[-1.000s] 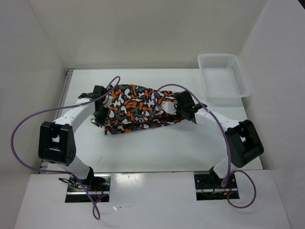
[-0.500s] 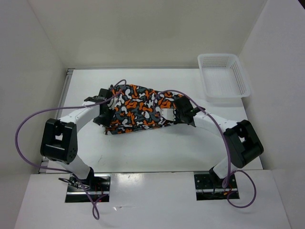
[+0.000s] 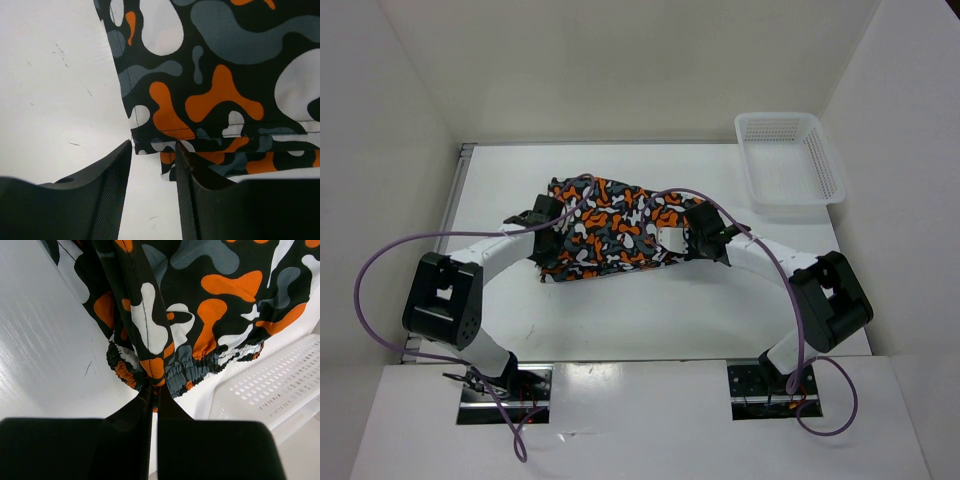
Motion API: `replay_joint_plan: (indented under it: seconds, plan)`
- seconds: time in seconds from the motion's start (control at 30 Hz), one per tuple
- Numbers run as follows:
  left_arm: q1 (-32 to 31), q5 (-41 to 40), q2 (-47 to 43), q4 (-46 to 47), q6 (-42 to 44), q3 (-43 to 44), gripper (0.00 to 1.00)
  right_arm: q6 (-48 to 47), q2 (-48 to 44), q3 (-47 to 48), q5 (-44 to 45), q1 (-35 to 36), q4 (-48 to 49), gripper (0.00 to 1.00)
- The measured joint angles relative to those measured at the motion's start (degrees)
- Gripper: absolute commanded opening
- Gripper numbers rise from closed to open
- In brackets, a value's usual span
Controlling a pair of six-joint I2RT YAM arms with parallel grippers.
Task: Fold and stack the shorts
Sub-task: Fold the shorts
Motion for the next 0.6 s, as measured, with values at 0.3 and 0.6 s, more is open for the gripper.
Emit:
replay_joint_plan:
  seconds: [0.3,0.6]
  plan:
    - [0.2,-1.3,0.5,-0.9,0.0,-0.1,0.46,0.3,0.0,0.0,-0.4,0.0,-0.1,0.0]
    - [0.2,-1.8,0.5,-3.0,0.0,-0.2,0.46,0.3,0.0,0.0,-0.5,0.0,-0.1,0.0]
